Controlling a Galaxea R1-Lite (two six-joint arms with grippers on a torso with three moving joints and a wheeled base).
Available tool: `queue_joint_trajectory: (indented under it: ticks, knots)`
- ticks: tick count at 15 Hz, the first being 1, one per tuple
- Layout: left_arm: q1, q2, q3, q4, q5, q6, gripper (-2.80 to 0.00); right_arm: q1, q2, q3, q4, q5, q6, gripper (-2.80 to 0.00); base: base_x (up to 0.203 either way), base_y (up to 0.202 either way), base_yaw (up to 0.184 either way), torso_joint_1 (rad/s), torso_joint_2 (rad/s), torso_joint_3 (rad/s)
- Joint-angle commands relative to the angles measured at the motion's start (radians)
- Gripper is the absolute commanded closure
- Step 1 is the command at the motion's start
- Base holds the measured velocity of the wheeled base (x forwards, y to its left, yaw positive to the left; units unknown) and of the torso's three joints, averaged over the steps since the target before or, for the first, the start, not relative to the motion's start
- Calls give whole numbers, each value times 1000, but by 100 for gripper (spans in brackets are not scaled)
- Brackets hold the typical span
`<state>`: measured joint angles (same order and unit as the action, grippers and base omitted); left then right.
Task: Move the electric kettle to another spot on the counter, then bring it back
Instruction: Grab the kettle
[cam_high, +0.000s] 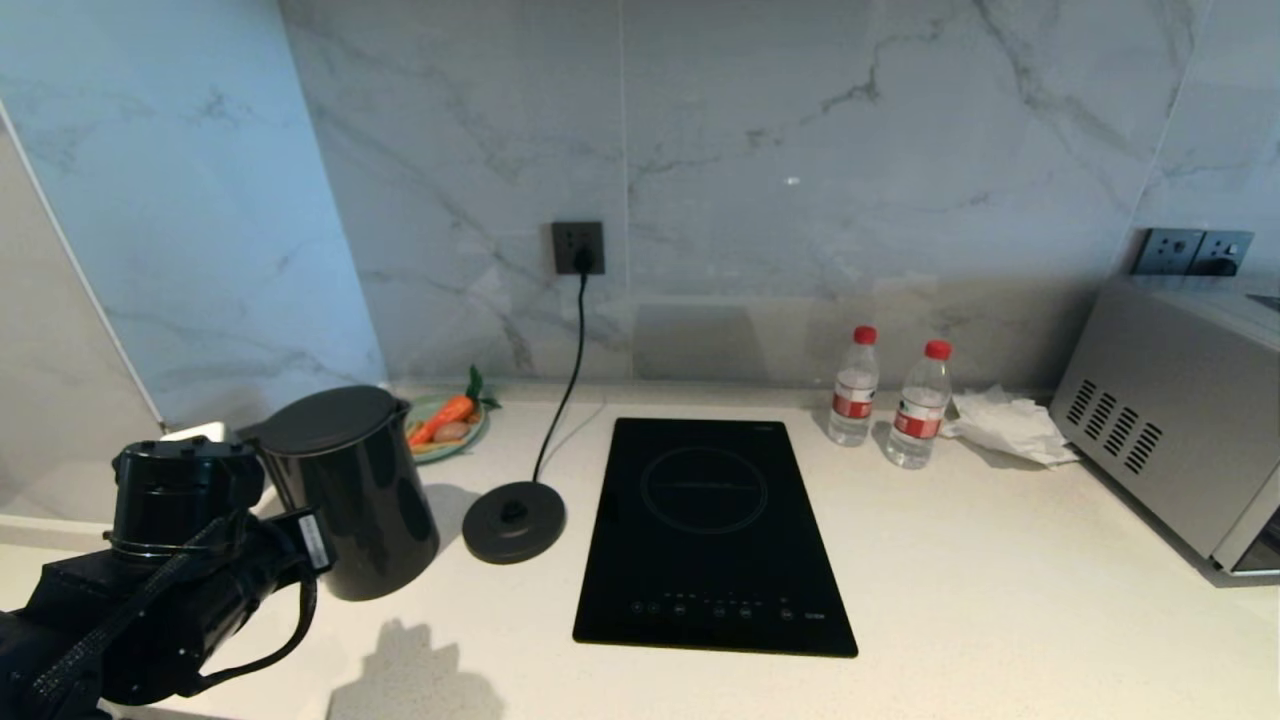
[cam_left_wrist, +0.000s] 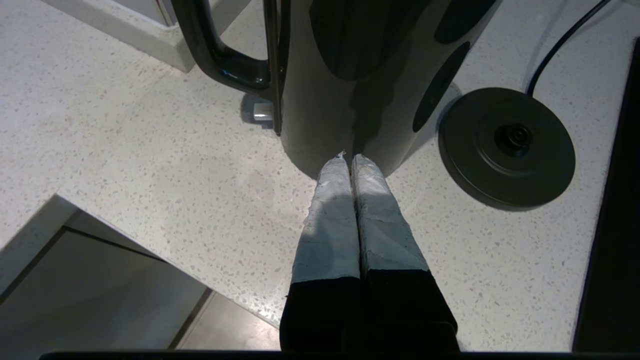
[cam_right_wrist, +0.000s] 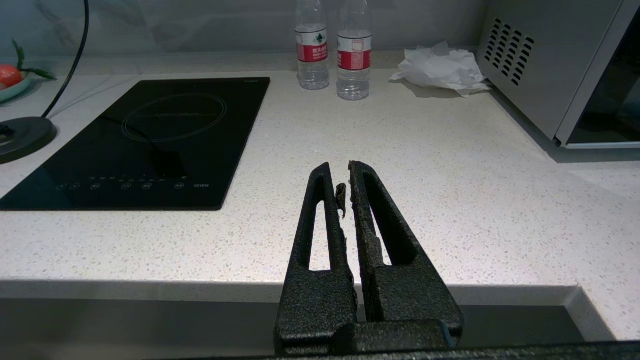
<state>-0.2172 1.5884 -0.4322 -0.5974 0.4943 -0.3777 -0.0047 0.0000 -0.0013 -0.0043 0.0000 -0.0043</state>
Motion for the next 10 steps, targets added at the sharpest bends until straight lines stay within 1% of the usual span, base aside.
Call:
queue_joint_trajectory:
  ticks: [1, 5, 7, 8, 9, 10]
  knots:
    - [26, 29, -19, -4, -2, 6, 0, 0, 0, 0, 0, 0, 0, 0, 0, 0, 0, 0, 0, 0]
    - [52, 69, -52, -5, -19, 42, 0, 0, 0, 0, 0, 0, 0, 0, 0, 0, 0, 0, 0, 0]
    - [61, 69, -52, -5, -72, 44, 0, 0, 0, 0, 0, 0, 0, 0, 0, 0, 0, 0, 0, 0]
    - [78, 73, -53, -5, -101, 47, 0, 0, 0, 0, 0, 0, 0, 0, 0, 0, 0, 0, 0, 0]
    - [89, 88, -56, -10, -116, 63, 0, 0, 0, 0, 0, 0, 0, 0, 0, 0, 0, 0, 0, 0]
    - [99, 110, -55, -48, -122, 79, 0, 0, 0, 0, 0, 0, 0, 0, 0, 0, 0, 0, 0, 0]
